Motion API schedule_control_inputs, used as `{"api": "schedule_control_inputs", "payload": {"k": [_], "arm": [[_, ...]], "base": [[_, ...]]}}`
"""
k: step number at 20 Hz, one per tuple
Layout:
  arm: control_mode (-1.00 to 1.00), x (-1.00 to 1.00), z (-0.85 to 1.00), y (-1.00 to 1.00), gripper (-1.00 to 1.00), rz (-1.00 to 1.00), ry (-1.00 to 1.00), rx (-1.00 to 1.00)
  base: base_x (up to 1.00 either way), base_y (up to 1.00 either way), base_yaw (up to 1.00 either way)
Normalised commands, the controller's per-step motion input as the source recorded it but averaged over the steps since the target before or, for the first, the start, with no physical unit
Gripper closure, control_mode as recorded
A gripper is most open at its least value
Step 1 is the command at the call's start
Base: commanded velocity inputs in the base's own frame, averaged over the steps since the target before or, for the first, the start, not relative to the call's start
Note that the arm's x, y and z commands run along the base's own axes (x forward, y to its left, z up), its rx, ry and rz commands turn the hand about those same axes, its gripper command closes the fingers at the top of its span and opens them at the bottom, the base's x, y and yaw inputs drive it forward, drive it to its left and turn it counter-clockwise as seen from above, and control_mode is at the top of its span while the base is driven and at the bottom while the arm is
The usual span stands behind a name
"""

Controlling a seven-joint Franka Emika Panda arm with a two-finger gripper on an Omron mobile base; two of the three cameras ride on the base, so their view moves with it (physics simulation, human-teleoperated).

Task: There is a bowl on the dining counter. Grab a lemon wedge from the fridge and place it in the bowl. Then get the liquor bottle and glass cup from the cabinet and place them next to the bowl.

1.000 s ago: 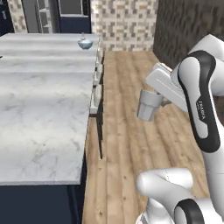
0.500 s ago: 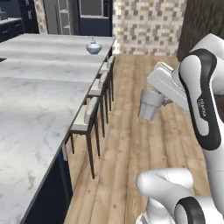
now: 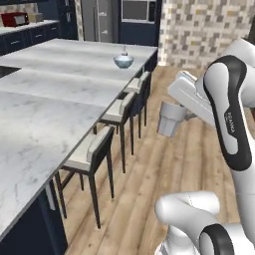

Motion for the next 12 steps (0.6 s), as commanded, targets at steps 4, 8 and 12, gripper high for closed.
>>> {"api": "schedule_control_inputs", "payload": {"k": [4,8,12], "arm": [[1.0,0.0,0.0,0.0,1.0,0.0,0.0,0.0],[1.0,0.0,0.0,0.0,1.0,0.0,0.0,0.0],[1.0,0.0,0.0,0.0,1.0,0.0,0.0,0.0]], "base": [[1.0,-0.96,0.33],[1.0,-0.97,0.33],[1.0,-1.0,0.34]]}}
